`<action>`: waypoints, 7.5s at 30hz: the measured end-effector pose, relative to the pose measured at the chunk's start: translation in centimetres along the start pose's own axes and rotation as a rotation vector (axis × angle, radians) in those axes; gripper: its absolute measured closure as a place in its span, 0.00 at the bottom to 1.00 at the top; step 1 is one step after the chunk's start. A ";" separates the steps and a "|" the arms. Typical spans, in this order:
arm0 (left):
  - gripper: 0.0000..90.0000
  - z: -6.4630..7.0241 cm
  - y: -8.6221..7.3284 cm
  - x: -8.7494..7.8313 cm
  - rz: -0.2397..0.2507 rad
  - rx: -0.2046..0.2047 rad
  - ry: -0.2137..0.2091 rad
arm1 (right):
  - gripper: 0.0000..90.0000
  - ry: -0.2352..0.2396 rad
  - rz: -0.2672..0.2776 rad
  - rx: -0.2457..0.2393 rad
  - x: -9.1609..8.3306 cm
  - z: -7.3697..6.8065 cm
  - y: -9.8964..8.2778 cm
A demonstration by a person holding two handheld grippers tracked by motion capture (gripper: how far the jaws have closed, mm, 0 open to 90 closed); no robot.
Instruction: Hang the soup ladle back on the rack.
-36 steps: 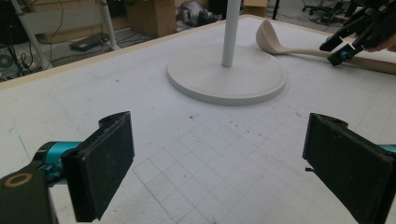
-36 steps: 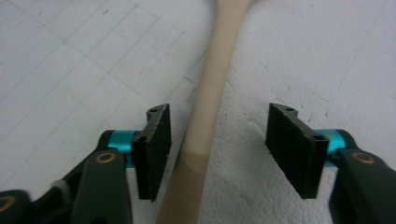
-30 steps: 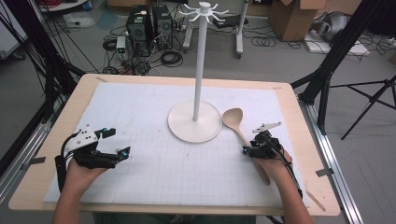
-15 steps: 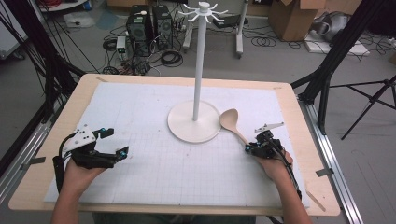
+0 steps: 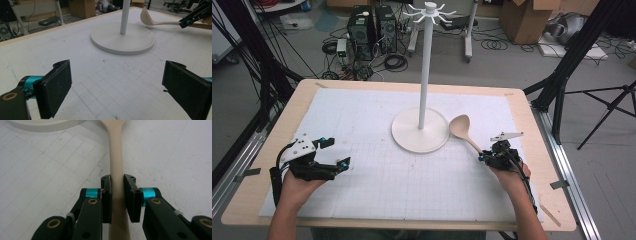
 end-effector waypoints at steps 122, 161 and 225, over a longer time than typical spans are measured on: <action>0.11 -0.2 -0.2 0.0 -0.008 -0.004 -0.003 | 0.86 0.443 -0.016 -0.670 2.7 -14.9 3.0; 0.11 0.0 -0.1 0.0 0.000 -0.006 -0.008 | 0.17 0.311 0.404 -0.259 -6.5 -4.6 -0.2; 0.11 14.5 7.7 15.2 -0.206 0.327 -0.499 | 0.16 0.314 0.430 -0.206 -7.0 -2.8 -0.9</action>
Point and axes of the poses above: each handheld gripper's, and its own axes: x roughly forward along the jaws, y roughly out of its top, z roughly to its right, the point moved 6 cm from there along x, roughly forward along the jaws, and after that the axes turned 5 degrees about -z, right-handed, at the moved point
